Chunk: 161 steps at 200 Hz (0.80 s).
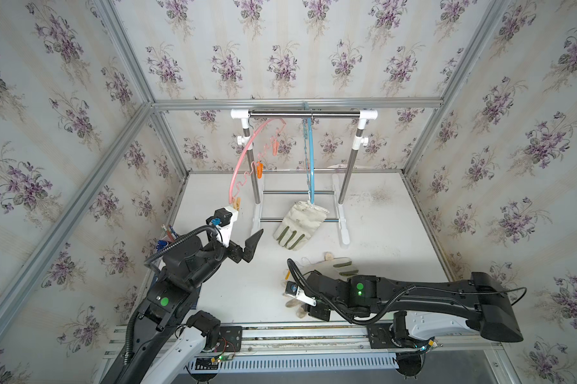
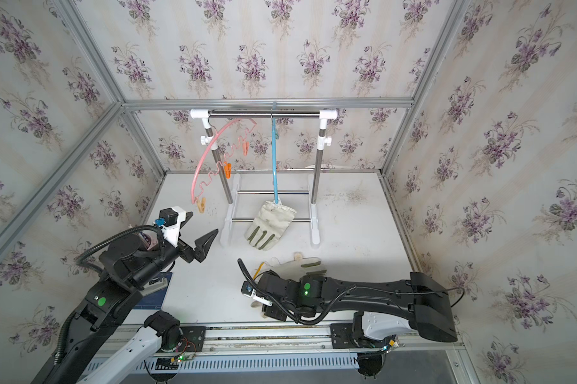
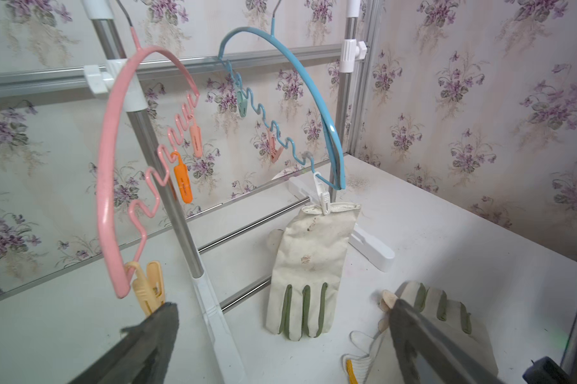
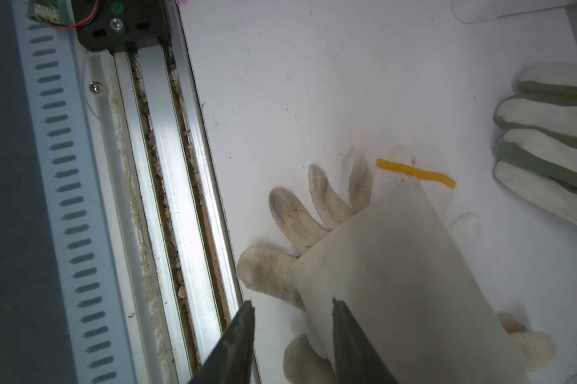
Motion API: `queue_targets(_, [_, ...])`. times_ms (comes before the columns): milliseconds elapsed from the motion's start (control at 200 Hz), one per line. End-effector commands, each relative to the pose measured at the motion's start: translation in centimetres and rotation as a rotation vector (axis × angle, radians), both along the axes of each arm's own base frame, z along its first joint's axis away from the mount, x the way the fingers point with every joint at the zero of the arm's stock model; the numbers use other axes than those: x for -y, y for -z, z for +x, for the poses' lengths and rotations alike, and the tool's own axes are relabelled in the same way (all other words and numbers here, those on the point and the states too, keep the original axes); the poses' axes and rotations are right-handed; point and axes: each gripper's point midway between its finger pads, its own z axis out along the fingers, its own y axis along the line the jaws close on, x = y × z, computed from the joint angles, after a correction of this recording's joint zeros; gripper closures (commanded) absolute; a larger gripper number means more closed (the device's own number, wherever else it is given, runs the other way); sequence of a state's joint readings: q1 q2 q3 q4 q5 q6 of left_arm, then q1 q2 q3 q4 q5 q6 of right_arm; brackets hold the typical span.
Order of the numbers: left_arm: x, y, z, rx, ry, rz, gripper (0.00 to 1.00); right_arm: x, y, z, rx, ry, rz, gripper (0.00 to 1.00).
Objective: Clip the gloves onto a hanger to dry
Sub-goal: Pick up the glove from the center of the board.
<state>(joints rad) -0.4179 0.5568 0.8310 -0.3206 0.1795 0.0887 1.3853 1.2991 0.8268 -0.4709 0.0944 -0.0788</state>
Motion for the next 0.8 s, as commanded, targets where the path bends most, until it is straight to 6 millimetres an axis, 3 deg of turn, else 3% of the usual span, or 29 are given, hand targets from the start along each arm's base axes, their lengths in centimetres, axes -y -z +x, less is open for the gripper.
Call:
queue_targets(0, [-1.4, 0.2, 0.2, -0.011, -0.082, -0.004, 0.0, -0.2, 0.9, -0.4, 0.025, -0.033, -0.044, 0.56])
queue_targets(285, [-1.7, 0.6, -1.1, -0.012, -0.066, -0.009, 0.0, -0.2, 3.6, 0.3, 0.085, -0.013, -0.125, 0.5])
queue_targets(490, [-2.1, 0.9, -1.9, -0.002, -0.07, -0.015, 0.0, -0.7, 4.6, 1.8, 0.156, 0.036, -0.144, 0.56])
queue_targets(580, [-2.3, 1.1, -2.1, 0.0, -0.074, -0.021, 0.0, -1.1, 4.2, 2.2, 0.177, 0.047, -0.121, 0.62])
queue_targets(799, [-2.4, 1.6, -2.2, -0.008, -0.079, -0.02, 0.0, -1.0, 3.3, 3.4, 0.253, 0.073, -0.094, 0.9])
